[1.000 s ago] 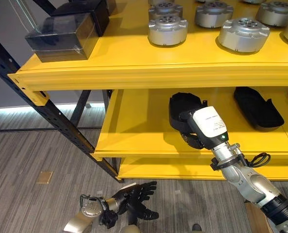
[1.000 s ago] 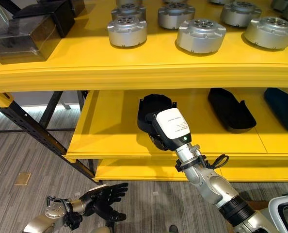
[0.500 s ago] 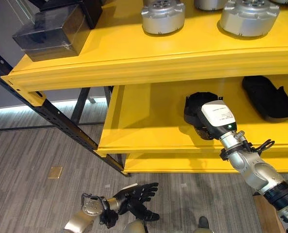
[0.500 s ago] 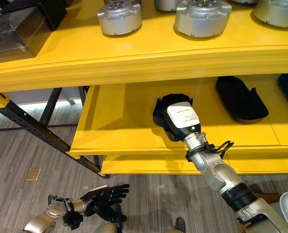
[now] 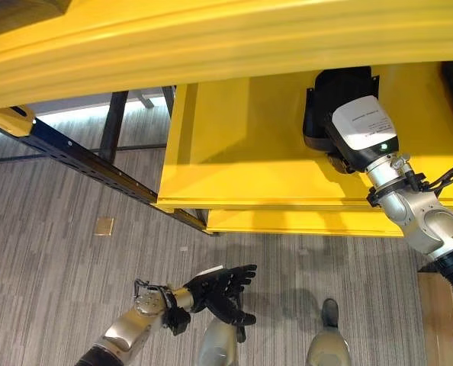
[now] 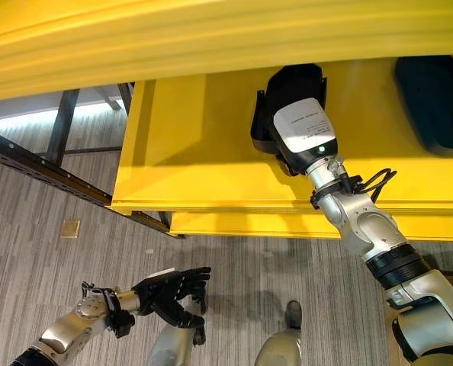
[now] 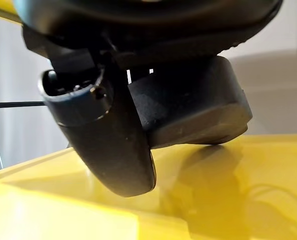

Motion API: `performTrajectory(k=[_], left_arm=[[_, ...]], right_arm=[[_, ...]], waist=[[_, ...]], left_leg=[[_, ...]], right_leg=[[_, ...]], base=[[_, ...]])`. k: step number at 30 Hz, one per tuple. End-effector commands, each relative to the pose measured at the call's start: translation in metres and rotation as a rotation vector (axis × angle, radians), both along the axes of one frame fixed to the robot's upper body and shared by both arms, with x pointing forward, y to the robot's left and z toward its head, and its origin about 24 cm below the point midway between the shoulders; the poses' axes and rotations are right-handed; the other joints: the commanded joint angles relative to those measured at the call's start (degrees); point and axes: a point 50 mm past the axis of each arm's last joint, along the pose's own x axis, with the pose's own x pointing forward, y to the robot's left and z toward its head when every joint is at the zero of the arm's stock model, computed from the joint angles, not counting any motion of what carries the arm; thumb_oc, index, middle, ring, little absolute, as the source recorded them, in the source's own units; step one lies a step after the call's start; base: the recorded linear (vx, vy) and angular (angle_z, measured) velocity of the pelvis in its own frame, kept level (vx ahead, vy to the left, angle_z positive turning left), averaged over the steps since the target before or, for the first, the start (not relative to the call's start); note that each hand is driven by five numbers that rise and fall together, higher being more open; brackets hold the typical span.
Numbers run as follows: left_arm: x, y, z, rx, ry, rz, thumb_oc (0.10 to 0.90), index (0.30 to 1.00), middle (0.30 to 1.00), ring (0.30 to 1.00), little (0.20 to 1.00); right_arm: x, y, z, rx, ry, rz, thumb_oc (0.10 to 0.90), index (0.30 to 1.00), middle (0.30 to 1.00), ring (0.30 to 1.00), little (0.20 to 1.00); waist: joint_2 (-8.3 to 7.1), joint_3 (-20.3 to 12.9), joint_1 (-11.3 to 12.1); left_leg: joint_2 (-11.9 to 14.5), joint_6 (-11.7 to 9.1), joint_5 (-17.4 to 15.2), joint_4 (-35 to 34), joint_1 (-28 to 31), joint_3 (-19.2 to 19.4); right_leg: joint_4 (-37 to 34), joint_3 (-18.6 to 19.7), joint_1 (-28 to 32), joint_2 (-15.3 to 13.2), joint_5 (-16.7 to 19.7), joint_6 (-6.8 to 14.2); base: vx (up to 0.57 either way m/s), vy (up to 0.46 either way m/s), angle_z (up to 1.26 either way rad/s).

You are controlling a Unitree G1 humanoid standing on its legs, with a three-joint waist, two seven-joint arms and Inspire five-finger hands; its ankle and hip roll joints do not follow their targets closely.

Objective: Move parts from the plastic box to the shelf.

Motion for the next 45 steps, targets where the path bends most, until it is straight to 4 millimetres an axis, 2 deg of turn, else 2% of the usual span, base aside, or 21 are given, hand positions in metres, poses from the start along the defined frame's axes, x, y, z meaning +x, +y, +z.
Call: performTrajectory(k=[1,4,15,19,24,34,39,45], left_arm=[[0.010,-0.008,0.037,-0.062,-0.165,-0.105,0.900,1.000,1.000,1.000,1.000],[0.012,-0.008,0.042,-0.056,-0.183,-0.117,0.900,1.000,1.000,1.000,1.000],[0.016,-0.011,0.053,-0.077,-0.224,-0.154,0.900,1.000,1.000,1.000,1.000],[0.018,-0.009,0.056,-0.068,-0.235,-0.148,0.900,1.000,1.000,1.000,1.000],[0.017,-0.003,0.059,-0.051,-0.241,-0.135,0.900,1.000,1.000,1.000,1.000],[0.017,0.004,0.060,-0.033,-0.254,-0.105,0.900,1.000,1.000,1.000,1.000],[0.017,0.006,0.059,-0.033,-0.260,-0.095,0.900,1.000,1.000,1.000,1.000],[0.017,0.007,0.058,-0.040,-0.260,-0.096,0.900,1.000,1.000,1.000,1.000]], right_arm=[[0.002,0.024,0.051,-0.040,-0.160,0.105,0.400,0.300,0.300,0.300,0.300],[0.007,0.017,0.052,-0.015,-0.157,0.035,0.400,0.300,0.300,0.300,0.300],[0.019,-0.001,0.047,-0.024,-0.098,-0.056,0.400,0.300,0.300,0.300,0.300],[0.022,-0.010,0.045,-0.006,-0.018,-0.077,0.400,0.300,0.300,0.300,0.300],[0.019,-0.024,0.043,-0.010,0.080,-0.117,0.400,0.300,0.300,0.300,0.300],[0.012,-0.038,0.027,-0.082,0.169,-0.166,0.400,0.300,0.300,0.300,0.300],[0.009,-0.036,0.024,-0.139,0.162,-0.157,0.400,0.300,0.300,0.300,0.300],[0.005,-0.036,0.010,-0.161,0.191,-0.152,0.400,0.300,0.300,0.300,0.300]], waist=[[-2.85,-0.2,2.4],[-2.94,0.9,3.0],[-3.19,2.4,3.4],[-3.50,2.8,3.5],[-4.15,3.4,3.0],[-5.29,3.7,2.2],[-5.73,3.6,2.0],[-6.40,3.1,1.8]], left_leg=[[3.8,-1.0,-3.6,0.3,3.3,2.0],[3.7,-0.9,-3.4,0.4,2.6,1.6],[3.9,-1.0,-3.1,0.4,2.3,1.3],[4.1,-1.1,-3.1,0.3,2.2,1.4],[4.4,-1.2,-3.2,0.4,2.1,1.8],[5.2,-1.3,-3.2,0.5,2.4,2.8],[5.5,-1.3,-3.2,0.6,2.6,3.1],[5.8,-1.2,-3.6,0.8,3.1,3.4]], right_leg=[[10.3,-1.8,-7.1,-0.5,-2.9,-5.8],[11.2,-2.1,-7.8,-0.3,-3.4,-6.0],[12.2,-2.2,-8.5,-0.1,-3.5,-6.1],[11.8,-2.3,-8.8,-0.2,-3.2,-6.0],[12.0,-2.4,-9.0,-0.1,-3.1,-5.8],[12.2,-2.2,-9.4,0.4,-3.1,-5.8],[12.1,-2.2,-9.2,0.5,-3.1,-5.7],[11.6,-2.0,-8.8,0.7,-2.9,-5.7]], base=[[-0.05,-0.069,0.03],[-0.06,-0.069,0.06],[-0.03,-0.032,0.04],[-0.03,-0.031,0.00],[-0.02,-0.022,0.00],[0.00,-0.011,0.00],[0.00,0.000,0.00],[0.00,0.000,0.00]])
